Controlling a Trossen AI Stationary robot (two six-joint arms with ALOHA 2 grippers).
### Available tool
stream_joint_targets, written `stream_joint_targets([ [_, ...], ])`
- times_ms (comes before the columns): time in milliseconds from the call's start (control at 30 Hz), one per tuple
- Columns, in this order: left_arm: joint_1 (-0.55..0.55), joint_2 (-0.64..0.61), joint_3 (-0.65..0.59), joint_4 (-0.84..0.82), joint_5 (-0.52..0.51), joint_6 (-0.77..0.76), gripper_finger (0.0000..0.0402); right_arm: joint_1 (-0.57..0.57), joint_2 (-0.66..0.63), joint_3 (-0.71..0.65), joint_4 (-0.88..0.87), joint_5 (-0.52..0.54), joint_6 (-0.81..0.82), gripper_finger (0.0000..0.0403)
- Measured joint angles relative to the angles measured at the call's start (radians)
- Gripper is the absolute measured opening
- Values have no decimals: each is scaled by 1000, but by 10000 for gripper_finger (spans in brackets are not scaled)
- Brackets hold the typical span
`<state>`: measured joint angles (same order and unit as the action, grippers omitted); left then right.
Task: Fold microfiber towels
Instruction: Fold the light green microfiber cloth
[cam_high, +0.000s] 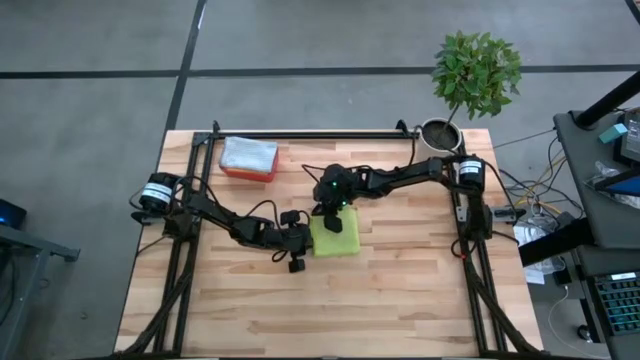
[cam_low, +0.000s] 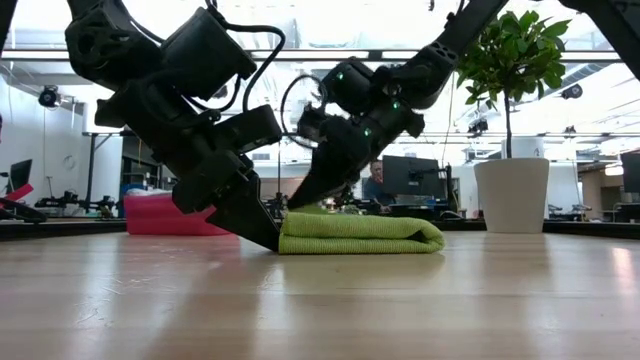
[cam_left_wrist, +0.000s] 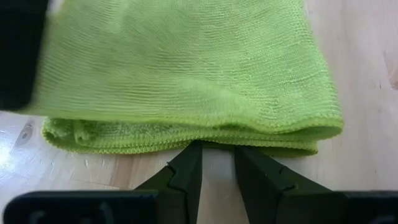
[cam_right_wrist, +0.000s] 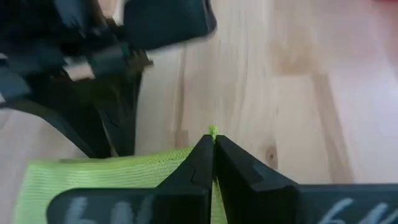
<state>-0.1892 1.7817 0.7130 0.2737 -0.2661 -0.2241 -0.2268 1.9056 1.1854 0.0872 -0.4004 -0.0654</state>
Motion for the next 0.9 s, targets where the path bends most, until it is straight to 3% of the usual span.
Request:
stream_joint_targets([
  [300,0,0,0,2,0,0,81,7,-13,-1,14,22,13,9],
  [533,0,0,0,3,0,0,81,31,12,-6,72,132,17,9],
  [900,0,0,0,5,0,0,81,37,89,-5,144,135,74,9],
])
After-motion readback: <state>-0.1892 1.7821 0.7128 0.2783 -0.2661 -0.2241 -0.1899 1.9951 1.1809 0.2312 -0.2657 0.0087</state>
